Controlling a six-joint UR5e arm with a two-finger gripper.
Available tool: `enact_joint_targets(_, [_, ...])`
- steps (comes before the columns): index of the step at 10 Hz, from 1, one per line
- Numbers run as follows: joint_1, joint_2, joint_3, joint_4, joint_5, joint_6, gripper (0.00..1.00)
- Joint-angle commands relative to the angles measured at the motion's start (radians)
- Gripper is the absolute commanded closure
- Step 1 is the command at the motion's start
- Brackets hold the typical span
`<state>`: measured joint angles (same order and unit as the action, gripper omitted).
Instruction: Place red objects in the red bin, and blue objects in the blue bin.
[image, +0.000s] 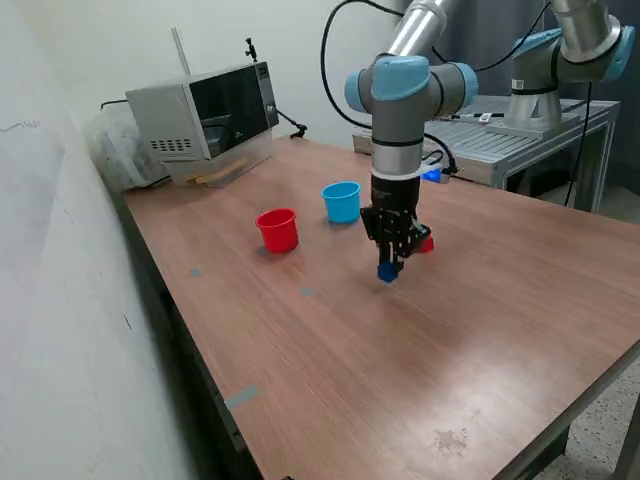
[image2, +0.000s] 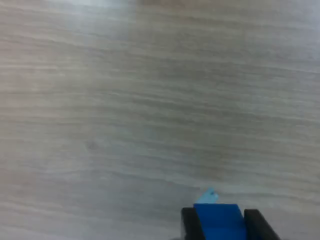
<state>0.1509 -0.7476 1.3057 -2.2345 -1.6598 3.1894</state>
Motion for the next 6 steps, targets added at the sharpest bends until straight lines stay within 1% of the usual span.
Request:
enact_joint_targets(1, [-0.051,-0.152,0.123,0.0,-0.003,0.0,1.0])
enact_joint_targets(3, [-0.126,-0.24,0.214,-0.002,-0.002,-0.003,1.0])
enact_joint_targets(4, [-0.172,-0.268,0.252,-0.002,-0.003,-0.031,1.0])
enact_joint_targets(5, [-0.242,-0.292,0.286,-0.011,-0.003,-0.063,1.0])
enact_joint_targets(6, [-0.282,-0.302,0.297,-0.013,-0.003,-0.081,1.0])
